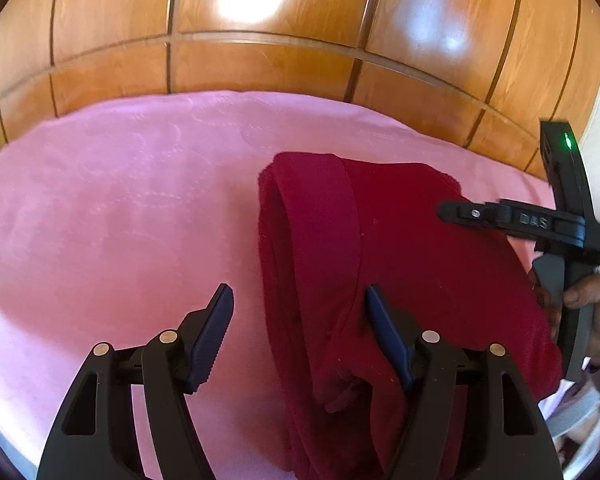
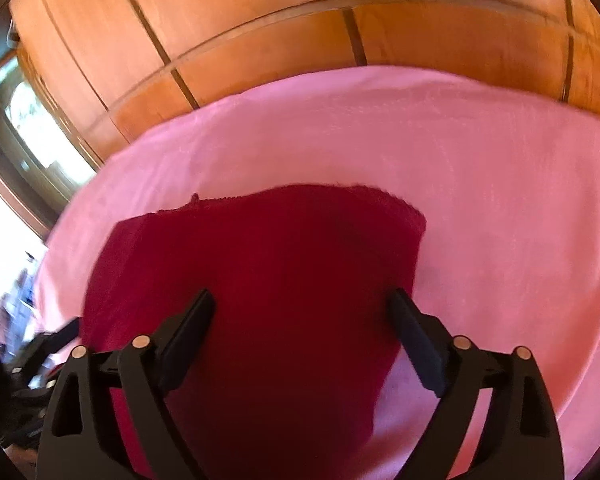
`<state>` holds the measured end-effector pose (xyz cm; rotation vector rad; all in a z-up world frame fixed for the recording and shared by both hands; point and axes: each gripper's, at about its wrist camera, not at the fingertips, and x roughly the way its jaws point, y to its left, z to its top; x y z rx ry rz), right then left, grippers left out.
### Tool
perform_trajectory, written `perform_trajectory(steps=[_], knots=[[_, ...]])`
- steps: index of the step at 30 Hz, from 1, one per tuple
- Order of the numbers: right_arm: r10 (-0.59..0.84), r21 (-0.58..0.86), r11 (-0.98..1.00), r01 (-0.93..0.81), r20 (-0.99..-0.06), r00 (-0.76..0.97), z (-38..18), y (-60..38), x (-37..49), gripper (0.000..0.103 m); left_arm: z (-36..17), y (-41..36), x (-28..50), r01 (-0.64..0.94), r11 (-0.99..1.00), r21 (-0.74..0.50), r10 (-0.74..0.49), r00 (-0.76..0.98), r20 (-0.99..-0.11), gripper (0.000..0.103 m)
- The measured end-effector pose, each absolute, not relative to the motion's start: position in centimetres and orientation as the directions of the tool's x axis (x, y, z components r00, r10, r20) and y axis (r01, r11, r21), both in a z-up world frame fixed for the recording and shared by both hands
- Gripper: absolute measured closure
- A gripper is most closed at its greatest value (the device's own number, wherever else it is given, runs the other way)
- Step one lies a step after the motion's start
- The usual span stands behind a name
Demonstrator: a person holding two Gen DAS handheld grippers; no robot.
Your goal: Fold small clothes
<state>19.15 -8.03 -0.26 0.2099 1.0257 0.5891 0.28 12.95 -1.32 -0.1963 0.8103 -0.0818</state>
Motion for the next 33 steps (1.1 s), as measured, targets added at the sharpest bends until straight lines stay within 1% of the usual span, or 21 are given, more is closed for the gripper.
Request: perform_trajectory(steps=[2, 4, 5, 6, 7, 8, 9, 10, 12, 13, 15, 18, 21, 25, 28, 30, 31, 32, 33], knots=[[0.625, 0.519, 0.777, -0.356, -0.702, 0.342, -0.7, -9.1, 18.5, 0.013, -1.9, 13.6, 0.7, 0.023, 0.959, -0.281, -0.223, 0.673, -0.705, 0.036], [0.693, 0.609, 0.72, -0.333, -0.662, 0.286, -1.6, -10.3, 18.1, 0.012, -2.8, 14.6, 1.1, 0.043, 0.923, -0.381, -0.315, 0.653, -0.689, 0.036], [0.73, 0.657, 0.683, -0.319, -0.631, 0.263, -2.3, -10.7, 17.8, 0.012, -3.3, 15.0, 1.3, 0.05, 0.902, -0.429, -0.359, 0.64, -0.679, 0.037], [0.745, 0.674, 0.667, -0.318, -0.612, 0.267, -2.5, -11.1, 17.5, 0.013, -3.7, 15.5, 1.6, 0.059, 0.875, -0.481, -0.407, 0.628, -0.664, 0.042], [0.755, 0.684, 0.655, -0.32, -0.599, 0.266, -2.6, -11.2, 17.3, 0.015, -4.2, 16.0, 1.8, 0.084, 0.827, -0.556, -0.485, 0.606, -0.63, 0.051], [0.763, 0.695, 0.646, -0.317, -0.592, 0.258, -2.7, -11.2, 17.2, 0.023, -4.6, 16.3, 2.0, 0.094, 0.798, -0.595, -0.523, 0.596, -0.609, 0.054], [0.76, 0.693, 0.65, -0.313, -0.594, 0.262, -2.7, -11.2, 17.2, 0.029, -4.7, 16.4, 2.0, 0.106, 0.784, -0.612, -0.545, 0.591, -0.595, 0.055], [0.756, 0.687, 0.654, -0.317, -0.6, 0.262, -2.6, -11.0, 17.1, 0.034, -5.0, 16.5, 2.1, 0.128, 0.764, -0.632, -0.573, 0.585, -0.574, 0.059], [0.762, 0.692, 0.647, -0.319, -0.592, 0.262, -2.3, -11.0, 17.0, 0.05, -5.2, 16.7, 2.0, 0.136, 0.734, -0.666, -0.604, 0.58, -0.547, 0.064], [0.765, 0.692, 0.644, -0.327, -0.585, 0.269, -1.8, -11.0, 16.8, 0.053, -5.1, 16.8, 1.9, 0.133, 0.722, -0.679, -0.612, 0.581, -0.537, 0.067], [0.764, 0.676, 0.645, -0.355, -0.574, 0.295, -0.2, -11.2, 16.0, 0.058, -4.4, 16.3, 1.6, 0.137, 0.717, -0.683, -0.616, 0.585, -0.529, 0.068], [0.768, 0.664, 0.64, -0.388, -0.537, 0.348, 2.1, -12.7, 14.9, 0.06, -3.1, 14.7, 1.6, 0.176, 0.707, -0.685, -0.642, 0.567, -0.517, 0.07], [0.755, 0.653, 0.65, -0.39, -0.496, 0.429, 5.0, -16.3, 14.0, 0.061, -1.3, 10.1, 2.9, 0.266, 0.685, -0.679, -0.694, 0.523, -0.495, 0.071], [0.67, 0.603, 0.722, -0.34, -0.485, 0.562, 8.1, -23.5, 13.1, 0.061, 0.8, 3.2, 6.3, 0.375, 0.64, -0.671, -0.756, 0.46, -0.465, 0.071], [0.575, 0.575, 0.78, -0.246, -0.505, 0.644, 8.3, -29.4, 13.0, 0.06, 2.2, -2.8, 9.7, 0.443, 0.626, -0.642, -0.778, 0.417, -0.47, 0.071], [0.514, 0.568, 0.806, -0.166, -0.532, 0.673, 7.4, -32.9, 13.4, 0.059, 2.2, -8.1, 12.3, 0.491, 0.631, -0.601, -0.776, 0.373, -0.509, 0.071], [0.472, 0.556, 0.823, -0.112, -0.562, 0.679, 6.4, -34.8, 13.6, 0.058, 1.9, -9.8, 13.0, 0.502, 0.639, -0.583, -0.767, 0.358, -0.532, 0.071], [0.433, 0.537, 0.841, -0.067, -0.594, 0.678, 5.3, -35.9, 13.8, 0.056, 1.0, -12.0, 13.9, 0.509, 0.656, -0.557, -0.747, 0.337, -0.573, 0.071], [0.392, 0.509, 0.86, -0.023, -0.633, 0.667, 4.1, -36.8, 14.0, 0.052, -0.2, -14.1, 14.7, 0.505, 0.694, -0.514, -0.704, 0.323, -0.633, 0.071]])
